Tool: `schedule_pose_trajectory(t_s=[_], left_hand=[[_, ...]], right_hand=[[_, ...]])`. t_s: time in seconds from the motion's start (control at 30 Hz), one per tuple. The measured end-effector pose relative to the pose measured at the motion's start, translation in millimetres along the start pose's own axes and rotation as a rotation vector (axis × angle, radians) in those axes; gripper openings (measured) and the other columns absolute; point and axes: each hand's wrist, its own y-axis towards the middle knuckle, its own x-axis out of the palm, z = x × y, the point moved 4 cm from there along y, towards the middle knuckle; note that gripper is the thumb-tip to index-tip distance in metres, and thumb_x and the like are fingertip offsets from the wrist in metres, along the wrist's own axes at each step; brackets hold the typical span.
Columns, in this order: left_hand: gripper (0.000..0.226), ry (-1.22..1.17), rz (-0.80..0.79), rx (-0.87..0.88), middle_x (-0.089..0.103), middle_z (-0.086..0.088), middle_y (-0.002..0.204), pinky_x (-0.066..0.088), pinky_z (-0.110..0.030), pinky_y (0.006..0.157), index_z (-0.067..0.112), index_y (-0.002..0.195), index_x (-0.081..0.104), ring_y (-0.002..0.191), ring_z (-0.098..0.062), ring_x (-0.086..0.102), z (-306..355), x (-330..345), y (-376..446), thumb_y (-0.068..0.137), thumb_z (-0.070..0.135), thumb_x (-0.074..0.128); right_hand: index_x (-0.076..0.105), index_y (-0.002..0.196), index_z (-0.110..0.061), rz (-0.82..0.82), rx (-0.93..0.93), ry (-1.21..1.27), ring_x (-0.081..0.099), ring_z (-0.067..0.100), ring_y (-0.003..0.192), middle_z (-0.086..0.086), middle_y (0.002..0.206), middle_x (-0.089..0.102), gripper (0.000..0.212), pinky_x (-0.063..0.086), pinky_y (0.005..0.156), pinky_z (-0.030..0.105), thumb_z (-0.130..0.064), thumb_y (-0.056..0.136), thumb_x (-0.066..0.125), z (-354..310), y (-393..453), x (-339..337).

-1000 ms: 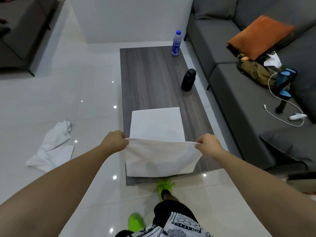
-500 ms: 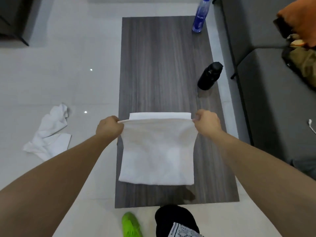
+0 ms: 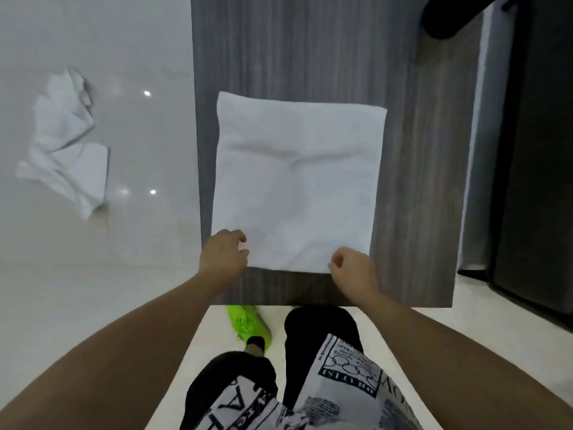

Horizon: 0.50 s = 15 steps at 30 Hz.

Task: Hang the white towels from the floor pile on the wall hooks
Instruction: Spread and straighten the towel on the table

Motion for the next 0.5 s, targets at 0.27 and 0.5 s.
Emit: schedule_pose_trajectory(t_s=[0.27, 0.5], left_hand=[[0.025, 0.412, 0.173, 0.601, 0.058, -0.009, 0.100, 0.041, -0.041, 0.070, 0.011, 0.097, 0.062, 0.090, -0.033, 0.055, 15, 74, -20, 0.072, 0.015, 0.061], [0.013, 0.501, 0.260, 0.678, 0.062, -0.014, 0.095, 0.041, -0.043, 0.071, 0.007, 0.090, 0.061, 0.086, -0.035, 0.057, 12, 73, -13, 0.077, 0.011, 0.059]], right_hand=[[0.055, 0.094, -0.010, 0.299, -0.558, -0.519, 0.050, 0.032, 0.085, 0.012, 0.093, 0.053, 0.026, 0.041, 0.067, 0.042, -0.008, 0.068, 0.052, -36, -3, 87], [0.059, 0.098, -0.007, 0.404, -0.536, -0.586, 0.053, 0.034, 0.089, 0.015, 0.100, 0.058, 0.035, 0.041, 0.076, 0.042, -0.009, 0.066, 0.044, -34, -4, 91]])
